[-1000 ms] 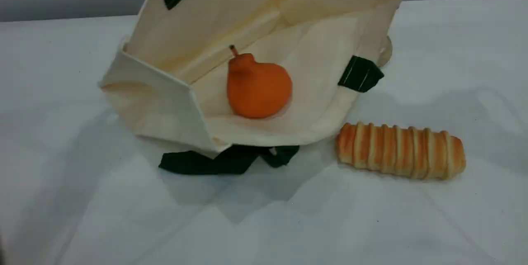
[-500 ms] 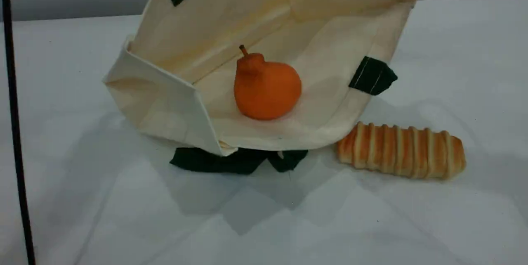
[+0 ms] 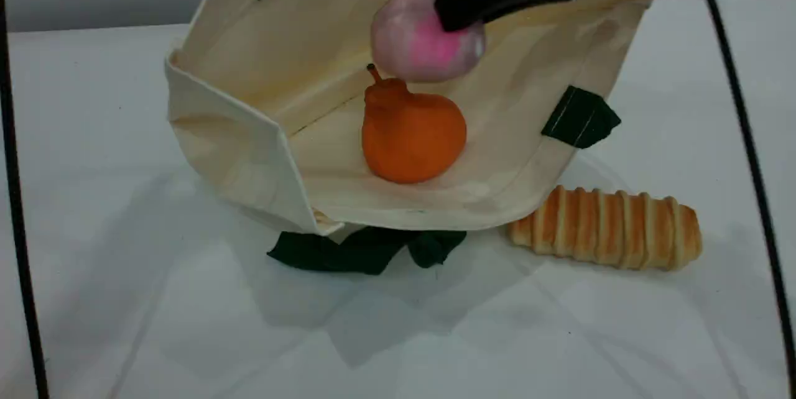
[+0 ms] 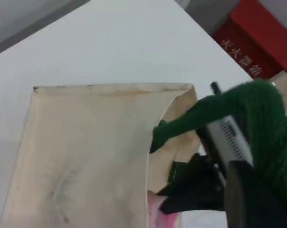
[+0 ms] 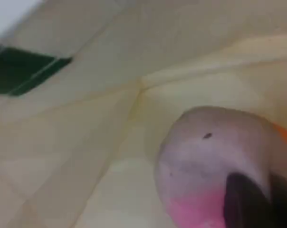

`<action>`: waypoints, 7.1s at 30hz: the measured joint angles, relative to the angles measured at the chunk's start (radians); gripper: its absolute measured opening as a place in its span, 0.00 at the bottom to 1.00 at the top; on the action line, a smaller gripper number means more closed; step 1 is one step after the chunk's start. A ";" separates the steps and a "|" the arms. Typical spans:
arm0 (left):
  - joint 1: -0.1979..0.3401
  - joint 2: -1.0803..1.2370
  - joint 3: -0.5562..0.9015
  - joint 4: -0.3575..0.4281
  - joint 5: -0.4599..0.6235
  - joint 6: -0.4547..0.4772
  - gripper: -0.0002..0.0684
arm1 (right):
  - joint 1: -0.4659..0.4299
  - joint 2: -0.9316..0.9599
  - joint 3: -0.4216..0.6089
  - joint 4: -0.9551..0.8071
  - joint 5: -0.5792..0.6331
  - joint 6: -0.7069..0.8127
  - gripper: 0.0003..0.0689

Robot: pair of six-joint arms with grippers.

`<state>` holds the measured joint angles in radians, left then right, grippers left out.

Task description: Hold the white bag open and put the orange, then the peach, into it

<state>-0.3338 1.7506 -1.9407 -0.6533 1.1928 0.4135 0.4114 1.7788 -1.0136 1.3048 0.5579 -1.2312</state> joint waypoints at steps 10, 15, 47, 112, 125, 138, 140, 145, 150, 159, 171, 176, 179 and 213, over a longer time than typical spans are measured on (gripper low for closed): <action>0.000 0.000 0.002 0.000 0.009 0.000 0.12 | 0.009 0.038 -0.001 0.217 -0.110 -0.220 0.14; 0.000 0.000 0.002 0.000 0.010 0.000 0.12 | 0.009 0.038 -0.001 0.258 -0.103 -0.273 0.41; 0.000 0.055 0.073 0.075 0.024 0.058 0.15 | -0.165 -0.385 0.000 -0.087 0.003 0.047 0.70; -0.748 -0.777 0.704 0.653 0.026 -0.615 0.74 | -0.161 -1.779 0.471 -1.204 0.585 1.231 0.69; -0.748 -1.206 1.119 0.653 0.029 -0.613 0.74 | -0.161 -1.779 0.470 -1.247 0.615 1.285 0.69; -0.746 -1.577 1.357 0.674 -0.069 -0.581 0.74 | -0.161 -1.779 0.469 -1.294 0.575 1.283 0.69; -0.746 -1.604 1.389 0.674 -0.092 -0.581 0.74 | -0.161 -1.779 0.470 -1.305 0.575 1.283 0.69; -0.746 -1.613 1.438 0.678 -0.109 -0.560 0.74 | -0.161 -1.779 0.491 -1.325 0.537 1.282 0.69; -0.746 -1.613 1.435 0.678 -0.116 -0.560 0.74 | -0.161 -1.779 0.506 -1.338 0.499 1.282 0.69; -0.746 -1.613 1.434 0.677 -0.113 -0.560 0.74 | -0.161 -1.779 0.507 -1.330 0.505 1.282 0.69; -0.610 -1.612 1.434 0.674 -0.113 -0.560 0.74 | -0.263 -1.779 0.507 -1.330 0.505 1.282 0.69; -0.380 -1.612 1.434 0.674 -0.113 -0.560 0.74 | -0.402 -1.779 0.507 -1.330 0.506 1.282 0.69; -0.212 -1.612 1.434 0.674 -0.113 -0.560 0.74 | -0.434 -1.779 0.507 -1.330 0.506 1.282 0.69; 0.323 -1.750 1.432 0.676 -0.109 -0.560 0.74 | -0.432 -1.779 0.507 -1.329 0.506 1.282 0.69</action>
<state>-0.0111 0.0003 -0.5086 0.0227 1.0838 -0.1468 -0.0203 0.0000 -0.5064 -0.0243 1.0639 0.0513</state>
